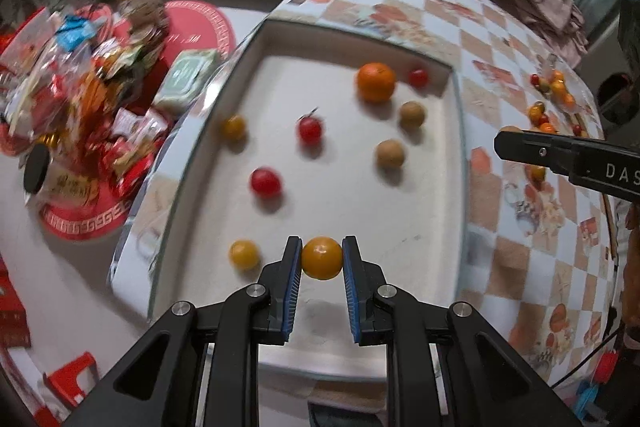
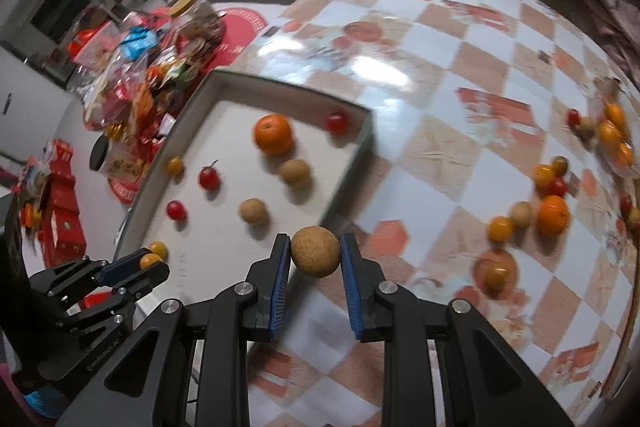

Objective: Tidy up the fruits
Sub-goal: 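Carry the yellow tomato and kiwi into the white tray and open both tools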

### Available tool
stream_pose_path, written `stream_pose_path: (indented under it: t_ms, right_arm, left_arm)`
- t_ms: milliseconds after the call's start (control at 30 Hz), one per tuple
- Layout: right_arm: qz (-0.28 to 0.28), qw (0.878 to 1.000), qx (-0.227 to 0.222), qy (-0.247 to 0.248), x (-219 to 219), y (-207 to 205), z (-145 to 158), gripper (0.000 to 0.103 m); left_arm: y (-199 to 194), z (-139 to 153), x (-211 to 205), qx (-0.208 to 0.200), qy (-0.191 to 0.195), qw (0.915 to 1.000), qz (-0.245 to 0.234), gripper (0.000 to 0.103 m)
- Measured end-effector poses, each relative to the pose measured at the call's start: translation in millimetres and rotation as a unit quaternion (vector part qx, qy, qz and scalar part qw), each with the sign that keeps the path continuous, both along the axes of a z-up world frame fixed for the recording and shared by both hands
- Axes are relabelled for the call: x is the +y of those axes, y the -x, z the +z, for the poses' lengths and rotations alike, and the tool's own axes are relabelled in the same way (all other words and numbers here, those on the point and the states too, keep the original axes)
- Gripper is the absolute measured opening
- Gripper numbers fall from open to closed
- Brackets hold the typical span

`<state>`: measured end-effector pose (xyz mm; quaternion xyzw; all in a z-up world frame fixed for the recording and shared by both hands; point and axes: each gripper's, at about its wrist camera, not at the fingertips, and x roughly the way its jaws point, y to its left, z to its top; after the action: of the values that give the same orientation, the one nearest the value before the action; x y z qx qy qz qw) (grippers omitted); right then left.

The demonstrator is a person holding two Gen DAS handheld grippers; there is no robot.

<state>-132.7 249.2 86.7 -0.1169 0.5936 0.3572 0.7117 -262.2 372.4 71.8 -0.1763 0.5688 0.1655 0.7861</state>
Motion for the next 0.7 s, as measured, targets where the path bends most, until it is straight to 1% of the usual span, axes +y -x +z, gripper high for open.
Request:
stream_pose_path:
  t_ms: [233, 300, 600, 700]
  right_arm:
    - [0.042, 0.999, 0.022, 0.012, 29, 22, -19, 0.028]
    - [0.049, 0.998, 0.026, 0.015, 34, 26, -24, 0.028]
    - [0.061, 0.997, 0.034, 0.028, 45, 26, -41, 0.028]
    - [0.064, 0.997, 0.035, 0.031, 50, 24, -45, 0.028]
  left_arm:
    - [20, -9, 16, 0.010, 0.009, 0.9994, 0.033, 0.022]
    - [21, -10, 17, 0.009, 0.008, 0.9993, 0.035, 0.022]
    - [-11, -20, 14, -0.007, 0.006, 0.9999, 0.010, 0.022]
    - [-19, -26, 13, -0.002, -0.003, 1.0000, -0.002, 0.022]
